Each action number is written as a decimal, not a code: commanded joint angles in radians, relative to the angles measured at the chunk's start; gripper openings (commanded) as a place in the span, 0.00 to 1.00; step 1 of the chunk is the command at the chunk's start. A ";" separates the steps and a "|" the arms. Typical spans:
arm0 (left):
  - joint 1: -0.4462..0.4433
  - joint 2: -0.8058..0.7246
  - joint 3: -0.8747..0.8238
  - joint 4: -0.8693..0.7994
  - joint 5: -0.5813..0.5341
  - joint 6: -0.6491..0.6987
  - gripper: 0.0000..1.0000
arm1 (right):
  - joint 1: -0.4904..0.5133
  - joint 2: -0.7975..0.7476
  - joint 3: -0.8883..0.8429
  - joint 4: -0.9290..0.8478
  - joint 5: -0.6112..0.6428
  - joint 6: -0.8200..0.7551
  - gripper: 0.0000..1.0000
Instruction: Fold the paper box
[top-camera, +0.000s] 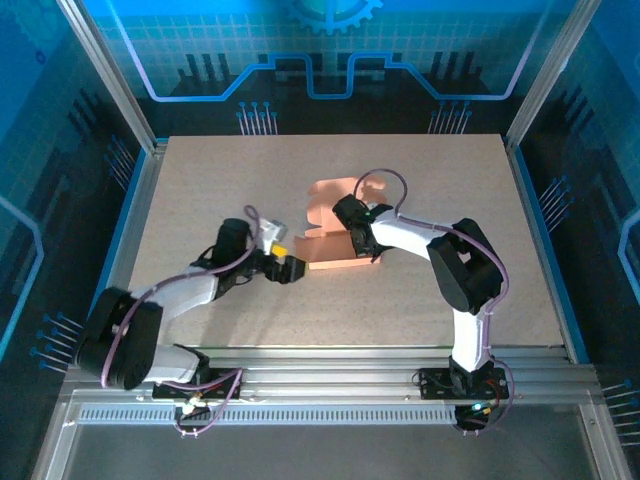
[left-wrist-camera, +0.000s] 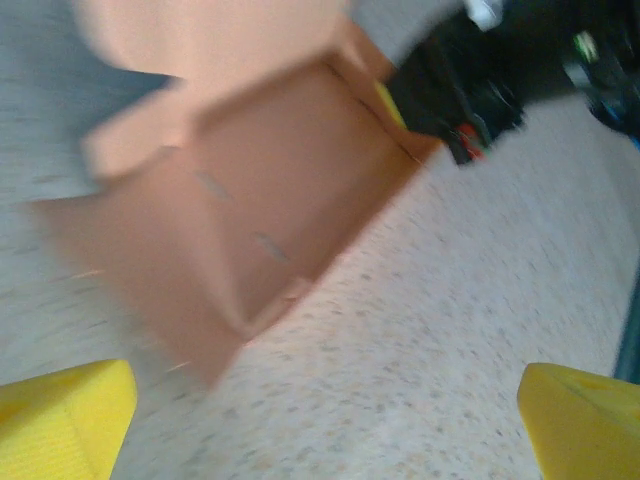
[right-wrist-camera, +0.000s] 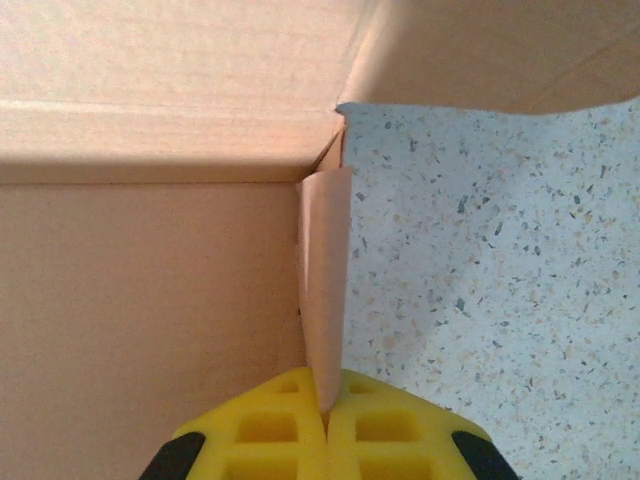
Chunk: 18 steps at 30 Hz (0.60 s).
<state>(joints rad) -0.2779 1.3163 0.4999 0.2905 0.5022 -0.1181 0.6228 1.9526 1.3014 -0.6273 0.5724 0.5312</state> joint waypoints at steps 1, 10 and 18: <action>0.094 -0.132 -0.050 0.179 -0.111 -0.197 0.99 | 0.052 0.100 0.020 -0.153 0.078 0.006 0.00; 0.254 -0.136 -0.014 0.039 -0.190 -0.294 0.99 | 0.140 0.259 0.120 -0.322 0.272 0.103 0.00; 0.266 -0.030 0.045 -0.116 -0.246 -0.368 0.99 | 0.057 0.024 -0.055 -0.050 0.027 0.049 0.00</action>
<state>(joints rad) -0.0212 1.2503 0.4931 0.2623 0.2916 -0.4301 0.7265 2.0239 1.3334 -0.7502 0.7971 0.5900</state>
